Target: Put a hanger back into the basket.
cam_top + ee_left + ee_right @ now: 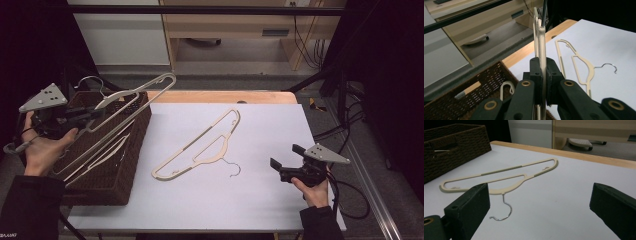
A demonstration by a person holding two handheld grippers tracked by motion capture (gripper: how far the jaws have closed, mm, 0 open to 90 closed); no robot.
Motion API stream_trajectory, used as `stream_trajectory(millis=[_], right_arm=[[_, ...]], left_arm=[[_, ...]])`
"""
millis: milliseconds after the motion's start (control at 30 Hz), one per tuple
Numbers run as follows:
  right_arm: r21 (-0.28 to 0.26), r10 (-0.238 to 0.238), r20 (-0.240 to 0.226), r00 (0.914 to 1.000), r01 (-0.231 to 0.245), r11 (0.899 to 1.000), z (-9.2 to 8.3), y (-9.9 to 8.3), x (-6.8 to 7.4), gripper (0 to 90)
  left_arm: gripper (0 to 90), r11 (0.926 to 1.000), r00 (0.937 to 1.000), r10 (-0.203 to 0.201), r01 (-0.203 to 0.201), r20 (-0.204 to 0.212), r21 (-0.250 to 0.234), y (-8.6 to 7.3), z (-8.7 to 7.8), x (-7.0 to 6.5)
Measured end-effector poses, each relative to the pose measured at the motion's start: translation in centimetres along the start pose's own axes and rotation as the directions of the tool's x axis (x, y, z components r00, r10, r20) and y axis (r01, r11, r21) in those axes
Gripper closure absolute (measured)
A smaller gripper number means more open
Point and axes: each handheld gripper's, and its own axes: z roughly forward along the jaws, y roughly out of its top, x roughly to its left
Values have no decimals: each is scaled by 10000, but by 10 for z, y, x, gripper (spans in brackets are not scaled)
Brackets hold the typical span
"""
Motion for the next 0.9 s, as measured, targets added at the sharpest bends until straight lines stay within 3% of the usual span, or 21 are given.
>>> stream_trajectory(millis=[100,200,300,700,900], right_arm=[[37,27,29,10000,-27,10000,1,0,1,32],[27,36,28,10000,-36,10000,1,0,1,32],[25,19,57,10000,-19,10000,1,0,1,32],[111,60,94,9999,-61,9999,2,-1,1,30],[135,92,126,9999,-94,9999,2,-2,0,30]], left_arm=[[858,9992,9992,-375,376,-118,105,-11,-1,12],[858,9983,9981,-491,502,-372,301,-20,-1,22],[858,9982,9977,-422,444,-537,408,-30,-1,33],[858,9959,9945,-64,158,-1049,890,-62,-5,54],[858,9896,9902,26,176,-1395,1430,-78,-6,56]])
